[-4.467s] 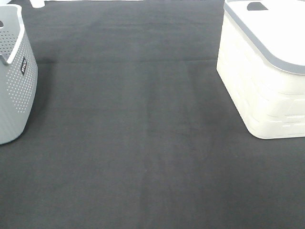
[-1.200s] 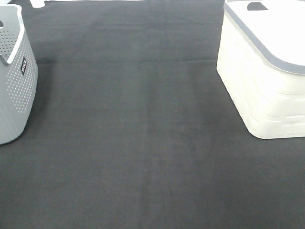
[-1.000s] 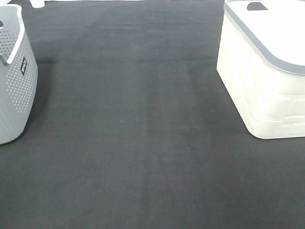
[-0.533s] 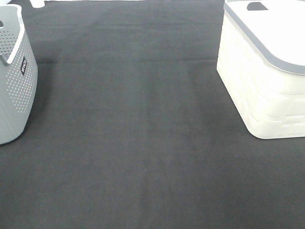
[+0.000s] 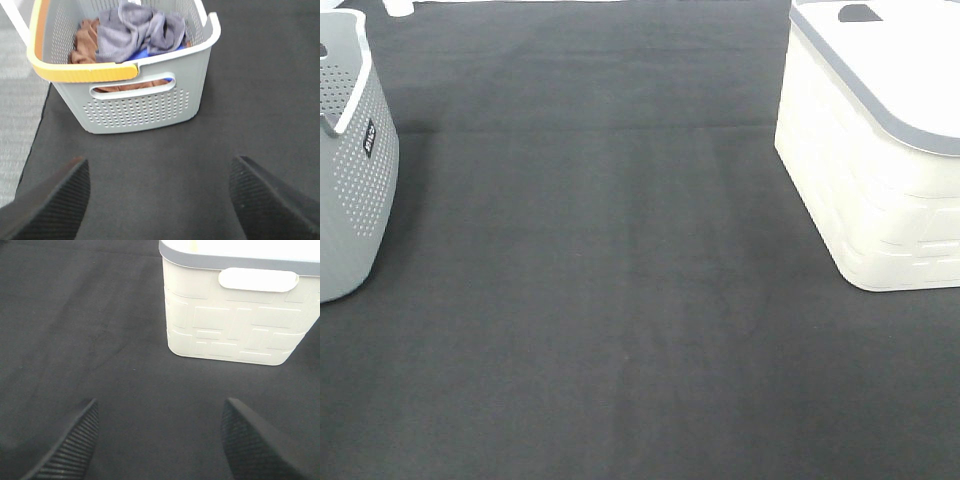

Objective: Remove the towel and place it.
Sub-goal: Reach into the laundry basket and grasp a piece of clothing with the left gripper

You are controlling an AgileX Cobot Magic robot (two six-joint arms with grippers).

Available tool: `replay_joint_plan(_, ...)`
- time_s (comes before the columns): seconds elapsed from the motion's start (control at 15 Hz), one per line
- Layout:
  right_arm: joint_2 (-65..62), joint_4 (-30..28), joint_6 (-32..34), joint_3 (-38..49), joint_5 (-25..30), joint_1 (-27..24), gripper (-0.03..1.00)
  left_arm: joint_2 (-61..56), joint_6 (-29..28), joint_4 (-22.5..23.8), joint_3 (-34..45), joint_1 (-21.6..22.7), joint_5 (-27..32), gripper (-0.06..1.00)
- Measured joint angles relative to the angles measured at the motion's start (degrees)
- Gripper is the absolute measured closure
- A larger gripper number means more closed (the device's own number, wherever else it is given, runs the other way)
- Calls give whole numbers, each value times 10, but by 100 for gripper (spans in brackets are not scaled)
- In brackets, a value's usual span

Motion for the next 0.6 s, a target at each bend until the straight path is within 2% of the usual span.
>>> replay_joint_plan(0.13, 0, 0, 0, 0, 0, 0, 28, 50, 0, 3, -18, 0, -15, 22)
replay_joint_plan(0.33, 0, 0, 0, 0, 0, 0, 28, 96, 0, 4, -27, 0, -83, 22)
replay_joint_plan(0.6, 0, 0, 0, 0, 0, 0, 28, 180, 0, 11, -67, 0, -87, 22)
